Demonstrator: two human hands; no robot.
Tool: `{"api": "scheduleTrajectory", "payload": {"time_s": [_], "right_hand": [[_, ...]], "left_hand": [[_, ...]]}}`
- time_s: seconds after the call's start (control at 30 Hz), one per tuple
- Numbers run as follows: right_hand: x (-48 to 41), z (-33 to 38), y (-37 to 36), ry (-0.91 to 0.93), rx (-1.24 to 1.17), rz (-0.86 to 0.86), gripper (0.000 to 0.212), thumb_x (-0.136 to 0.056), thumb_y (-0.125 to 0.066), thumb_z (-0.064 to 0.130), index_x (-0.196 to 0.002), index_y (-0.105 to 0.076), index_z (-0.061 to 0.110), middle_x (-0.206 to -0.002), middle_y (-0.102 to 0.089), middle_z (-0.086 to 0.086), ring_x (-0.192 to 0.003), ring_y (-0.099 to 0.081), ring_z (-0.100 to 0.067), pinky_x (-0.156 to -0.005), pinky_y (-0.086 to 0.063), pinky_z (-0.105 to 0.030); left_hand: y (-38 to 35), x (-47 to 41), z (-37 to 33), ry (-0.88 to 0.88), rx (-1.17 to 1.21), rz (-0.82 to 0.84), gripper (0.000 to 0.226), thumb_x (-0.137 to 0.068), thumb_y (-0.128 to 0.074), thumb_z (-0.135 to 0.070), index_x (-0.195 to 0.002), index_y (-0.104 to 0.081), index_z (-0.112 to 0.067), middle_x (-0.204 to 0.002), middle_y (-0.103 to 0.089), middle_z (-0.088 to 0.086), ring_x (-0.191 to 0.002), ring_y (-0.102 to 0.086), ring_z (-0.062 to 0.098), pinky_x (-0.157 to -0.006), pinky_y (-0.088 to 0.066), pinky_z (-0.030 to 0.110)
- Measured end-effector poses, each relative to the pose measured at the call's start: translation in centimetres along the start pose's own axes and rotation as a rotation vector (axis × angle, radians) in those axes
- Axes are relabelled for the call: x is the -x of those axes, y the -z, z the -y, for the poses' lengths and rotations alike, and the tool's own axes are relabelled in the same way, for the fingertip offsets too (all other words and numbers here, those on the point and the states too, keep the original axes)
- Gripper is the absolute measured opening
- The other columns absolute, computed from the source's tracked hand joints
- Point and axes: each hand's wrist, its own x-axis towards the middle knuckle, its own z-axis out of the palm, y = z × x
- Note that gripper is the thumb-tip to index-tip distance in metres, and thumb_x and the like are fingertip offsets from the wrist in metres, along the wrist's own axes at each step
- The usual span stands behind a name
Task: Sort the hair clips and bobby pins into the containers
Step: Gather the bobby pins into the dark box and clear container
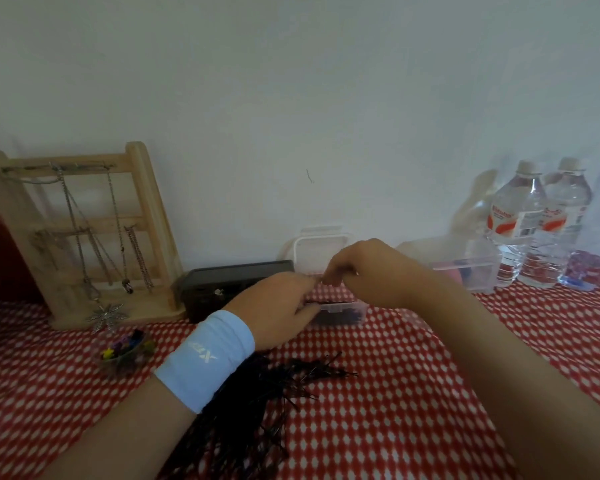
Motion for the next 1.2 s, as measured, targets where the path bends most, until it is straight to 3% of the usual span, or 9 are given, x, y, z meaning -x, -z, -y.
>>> {"api": "scheduleTrajectory", "payload": {"time_s": [0.13, 0.3, 0.4, 0.53, 0.63, 0.7, 0.83, 1.03, 1.2], "right_hand": [[0.5, 2.5, -0.6, 0.075, 0.014, 0.232, 0.021, -0.093, -0.062, 0.024, -0.106, -0.076, 0.032, -0.1, -0.068, 0.02, -0.088, -0.06, 0.002, -0.083, -0.045, -0.013], [1.1, 4.2, -4.2, 0.04, 0.213, 0.559, 0.057, -0.08, -0.077, 0.043, -0.131, -0.059, 0.027, -0.124, -0.061, 0.005, -0.111, -0.058, -0.017, -0.099, -0.048, -0.034], [1.4, 4.6, -5.0, 0.027, 0.282, 0.552, 0.047, -0.086, -0.074, 0.034, -0.129, -0.059, 0.022, -0.12, -0.063, 0.0, -0.106, -0.06, -0.019, -0.094, -0.05, -0.031], [1.0, 4.5, -5.3, 0.052, 0.247, 0.503, 0.028, -0.093, -0.067, 0.024, -0.12, -0.068, 0.024, -0.11, -0.066, 0.004, -0.094, -0.059, -0.013, -0.081, -0.047, -0.023], [0.6, 4.5, -5.6, 0.101, 0.163, 0.454, 0.026, -0.089, -0.07, 0.027, -0.115, -0.07, 0.026, -0.103, -0.068, 0.008, -0.087, -0.06, -0.009, -0.078, -0.048, -0.022], [0.3, 4.7, -5.7, 0.125, 0.122, 0.417, 0.026, -0.088, -0.072, 0.026, -0.113, -0.071, 0.025, -0.1, -0.068, 0.009, -0.086, -0.059, -0.007, -0.077, -0.046, -0.021], [0.2, 4.8, -5.6, 0.151, 0.111, 0.357, 0.023, -0.088, -0.068, 0.023, -0.111, -0.073, 0.026, -0.104, -0.069, 0.008, -0.09, -0.061, -0.009, -0.085, -0.049, -0.023], [0.9, 5.3, -7.0, 0.162, 0.106, 0.374, 0.04, -0.089, -0.065, 0.05, -0.124, -0.061, 0.032, -0.121, -0.054, 0.008, -0.104, -0.055, -0.009, -0.092, -0.049, -0.028], [0.6, 5.3, -7.3, 0.167, 0.163, 0.299, 0.042, -0.09, -0.066, 0.041, -0.129, -0.057, 0.027, -0.127, -0.05, 0.005, -0.111, -0.053, -0.013, -0.093, -0.048, -0.027]], "left_hand": [[1.3, 3.1, 1.7, -0.003, -0.015, -0.069, 0.024, -0.094, -0.055, -0.031, -0.117, -0.062, -0.028, -0.11, -0.064, -0.011, -0.099, -0.058, 0.003, -0.09, -0.047, 0.024], [0.1, 6.7, 2.8, 0.123, -0.162, 0.169, 0.07, -0.081, -0.048, -0.075, -0.139, -0.042, -0.036, -0.128, -0.045, -0.019, -0.114, -0.043, 0.001, -0.103, -0.039, 0.028], [-0.8, 7.6, 3.4, 0.219, -0.304, 0.319, 0.099, -0.068, -0.043, -0.09, -0.146, -0.031, -0.032, -0.139, -0.031, -0.012, -0.123, -0.032, 0.009, -0.106, -0.034, 0.03], [-1.1, 7.6, 3.3, 0.16, -0.151, 0.199, 0.06, -0.076, -0.054, -0.077, -0.118, -0.054, -0.034, -0.111, -0.045, -0.016, -0.105, -0.038, 0.004, -0.09, -0.042, 0.025], [-1.2, 7.5, 3.3, 0.125, -0.062, 0.171, 0.049, -0.08, -0.058, -0.07, -0.112, -0.061, -0.032, -0.108, -0.05, -0.014, -0.104, -0.041, 0.005, -0.093, -0.043, 0.029], [-1.1, 7.6, 3.6, 0.129, -0.026, 0.206, 0.061, -0.079, -0.055, -0.074, -0.123, -0.06, -0.032, -0.121, -0.047, -0.013, -0.114, -0.036, 0.004, -0.102, -0.04, 0.031], [-0.7, 8.0, 3.4, 0.173, -0.083, 0.447, 0.109, -0.063, -0.055, -0.088, -0.151, -0.027, -0.03, -0.144, -0.023, -0.015, -0.133, -0.02, 0.01, -0.116, -0.026, 0.037], [-0.3, 7.5, 3.3, 0.131, -0.002, 0.263, 0.056, -0.081, -0.065, -0.062, -0.122, -0.058, -0.026, -0.115, -0.047, -0.01, -0.112, -0.042, 0.009, -0.099, -0.041, 0.029], [2.0, 8.2, 4.7, 0.249, -0.067, 0.47, 0.1, -0.073, -0.067, -0.071, -0.152, -0.023, -0.029, -0.15, -0.026, -0.011, -0.139, -0.024, 0.013, -0.116, -0.029, 0.038]]}}
